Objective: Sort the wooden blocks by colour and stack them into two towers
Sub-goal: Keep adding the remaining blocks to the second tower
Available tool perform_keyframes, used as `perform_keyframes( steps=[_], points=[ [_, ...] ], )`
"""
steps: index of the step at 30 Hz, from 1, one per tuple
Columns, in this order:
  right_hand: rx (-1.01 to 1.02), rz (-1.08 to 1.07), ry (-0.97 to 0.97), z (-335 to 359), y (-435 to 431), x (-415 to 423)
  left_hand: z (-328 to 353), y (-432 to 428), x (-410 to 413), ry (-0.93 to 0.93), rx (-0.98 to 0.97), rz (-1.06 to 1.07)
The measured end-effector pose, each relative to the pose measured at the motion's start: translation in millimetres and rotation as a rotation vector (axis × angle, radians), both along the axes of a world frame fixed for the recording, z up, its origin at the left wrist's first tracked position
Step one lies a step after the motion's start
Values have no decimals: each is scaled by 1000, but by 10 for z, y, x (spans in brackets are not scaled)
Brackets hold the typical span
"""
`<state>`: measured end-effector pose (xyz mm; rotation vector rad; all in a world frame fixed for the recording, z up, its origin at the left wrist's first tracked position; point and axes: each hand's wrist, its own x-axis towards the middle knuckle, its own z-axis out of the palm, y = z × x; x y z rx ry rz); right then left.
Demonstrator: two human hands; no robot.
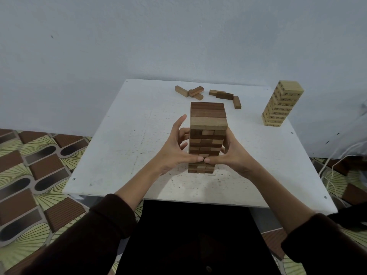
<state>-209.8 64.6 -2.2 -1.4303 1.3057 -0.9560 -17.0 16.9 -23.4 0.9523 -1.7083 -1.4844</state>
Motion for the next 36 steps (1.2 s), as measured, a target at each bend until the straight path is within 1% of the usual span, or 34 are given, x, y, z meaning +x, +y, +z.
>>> perform_keyframes(
  steps=[6,21,36],
  points=[
    [1,-11,-4,-14,9,18,-58,4,-1,10,31,2],
    [-3,-8,34,-23,-2,-7,-64,0,5,-4,-8,28],
    [5,-5,-38,-3,14,-34,-18,13,26,-2,-20,13]
  ],
)
